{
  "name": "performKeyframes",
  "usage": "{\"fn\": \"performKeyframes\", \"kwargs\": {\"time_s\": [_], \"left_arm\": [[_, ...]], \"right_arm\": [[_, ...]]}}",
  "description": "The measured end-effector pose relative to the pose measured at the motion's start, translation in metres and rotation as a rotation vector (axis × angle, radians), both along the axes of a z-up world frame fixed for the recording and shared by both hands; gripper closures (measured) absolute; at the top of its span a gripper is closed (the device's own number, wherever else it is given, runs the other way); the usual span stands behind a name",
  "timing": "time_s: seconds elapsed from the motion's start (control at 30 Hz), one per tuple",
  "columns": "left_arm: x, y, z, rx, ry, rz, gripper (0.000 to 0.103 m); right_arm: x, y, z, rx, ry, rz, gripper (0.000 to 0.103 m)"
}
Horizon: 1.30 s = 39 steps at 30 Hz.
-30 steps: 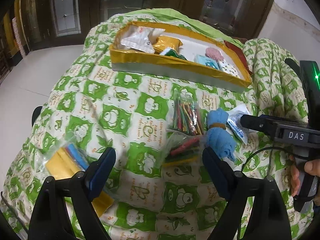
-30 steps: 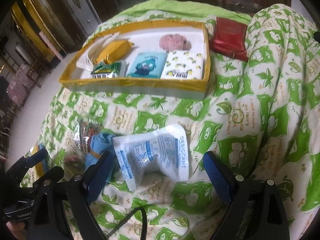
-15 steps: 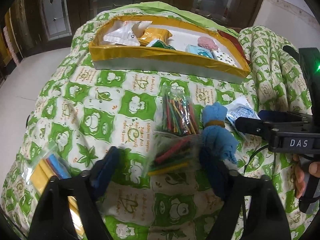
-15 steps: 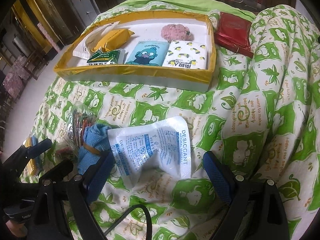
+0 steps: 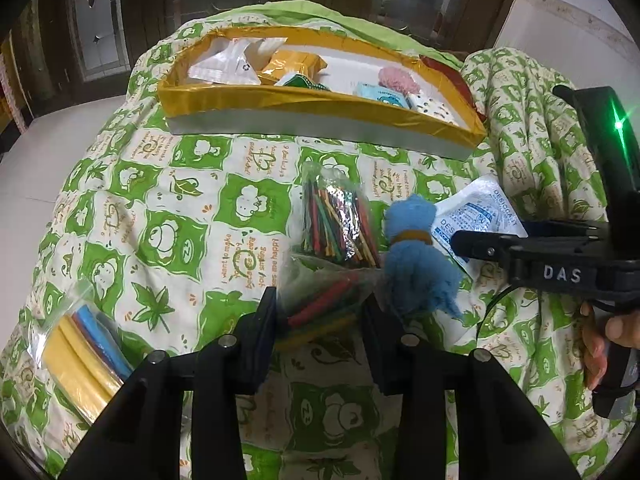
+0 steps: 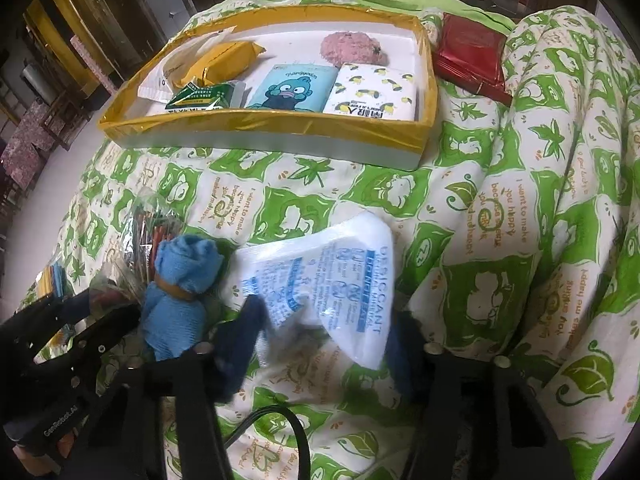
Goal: Organize soft objects
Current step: 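Close right gripper on white desiccant packet while left gripper closes on clear pen bag, then lift desiccant packet and clear pen bag off the bed cover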
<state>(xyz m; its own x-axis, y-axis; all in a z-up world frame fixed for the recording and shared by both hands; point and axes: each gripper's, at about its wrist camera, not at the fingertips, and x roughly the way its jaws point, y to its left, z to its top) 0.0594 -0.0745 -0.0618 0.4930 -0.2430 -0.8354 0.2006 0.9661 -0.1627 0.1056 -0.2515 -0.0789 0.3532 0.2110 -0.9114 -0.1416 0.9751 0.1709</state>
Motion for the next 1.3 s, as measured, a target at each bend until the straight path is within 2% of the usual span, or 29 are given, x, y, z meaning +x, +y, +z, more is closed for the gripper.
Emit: {"fn": "performKeyframes", "kwargs": {"time_s": [0.27, 0.43, 0.8, 1.3], "left_arm": [[-0.006, 0.012, 0.003, -0.059, -0.010, 0.031, 0.065], [-0.007, 0.018, 0.007, -0.082, -0.025, 0.045, 0.065], [-0.008, 0.019, 0.010, -0.076, -0.038, 0.051, 0.065], [-0.008, 0.017, 0.020, -0.070, -0.064, 0.051, 0.065]], "right_arm": [[-0.002, -0.005, 0.007, 0.035, -0.026, -0.005, 0.058], [-0.005, -0.008, 0.016, 0.061, -0.057, -0.020, 0.059], [-0.009, -0.007, 0.029, 0.058, -0.123, -0.009, 0.059], [-0.012, -0.005, 0.037, 0.070, -0.163, -0.008, 0.059]]}}
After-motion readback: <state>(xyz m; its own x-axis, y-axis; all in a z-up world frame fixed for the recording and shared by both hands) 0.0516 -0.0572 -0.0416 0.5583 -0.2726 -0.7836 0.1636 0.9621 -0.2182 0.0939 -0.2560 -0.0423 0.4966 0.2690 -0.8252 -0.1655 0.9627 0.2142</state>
